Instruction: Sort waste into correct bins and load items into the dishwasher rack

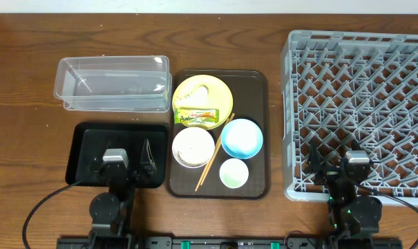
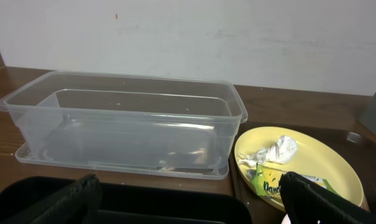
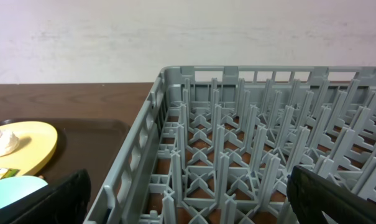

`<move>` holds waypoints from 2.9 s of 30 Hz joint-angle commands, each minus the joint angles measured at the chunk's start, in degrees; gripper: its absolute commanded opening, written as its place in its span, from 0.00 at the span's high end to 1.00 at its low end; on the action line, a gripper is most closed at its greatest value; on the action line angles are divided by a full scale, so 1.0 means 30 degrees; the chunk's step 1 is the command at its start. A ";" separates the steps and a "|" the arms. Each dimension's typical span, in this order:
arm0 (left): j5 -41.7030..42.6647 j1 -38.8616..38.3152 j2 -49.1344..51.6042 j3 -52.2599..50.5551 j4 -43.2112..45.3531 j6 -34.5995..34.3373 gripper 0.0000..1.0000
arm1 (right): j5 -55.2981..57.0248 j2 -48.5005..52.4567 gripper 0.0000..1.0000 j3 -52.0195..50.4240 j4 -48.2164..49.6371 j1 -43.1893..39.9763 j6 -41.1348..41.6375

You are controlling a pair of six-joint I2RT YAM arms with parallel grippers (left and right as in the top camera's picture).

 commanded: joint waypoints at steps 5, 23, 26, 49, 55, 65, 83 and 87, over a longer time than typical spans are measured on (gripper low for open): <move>-0.0379 0.0080 -0.0117 -0.0299 -0.0816 0.0328 0.06 | -0.0066 -0.0044 0.01 -0.0022 -0.0080 -0.0124 -0.0007; -0.0379 0.0080 -0.0117 -0.0299 -0.0809 0.0328 0.06 | -0.0066 -0.0044 0.01 -0.0022 -0.0080 -0.0124 -0.0007; -0.0379 0.0080 -0.0109 -0.0299 -0.0816 0.0328 0.06 | -0.0066 -0.0044 0.01 -0.0022 -0.0080 -0.0124 -0.0007; -0.0386 0.0080 -0.0102 -0.0299 -0.0809 0.0328 0.06 | -0.0073 -0.0044 0.01 -0.0022 -0.0051 -0.0124 -0.0007; -0.0160 0.0080 -0.0102 -0.0291 -0.0707 0.0095 0.06 | -0.0066 -0.0044 0.01 -0.0022 -0.0015 -0.0124 0.0175; -0.0168 0.0080 0.0299 0.1326 -0.2084 -0.1275 0.06 | -0.0022 -0.0007 0.01 0.0721 -0.0685 -0.0124 0.0998; 0.1217 0.0080 1.2021 1.2626 -1.0309 -0.1260 0.06 | 0.0000 0.8896 0.01 1.0134 -0.8459 -0.0124 0.0998; 0.1807 0.0080 1.5395 1.6174 -1.3500 -0.1253 0.06 | -0.0007 1.1475 0.01 1.2619 -1.0659 -0.0124 0.0998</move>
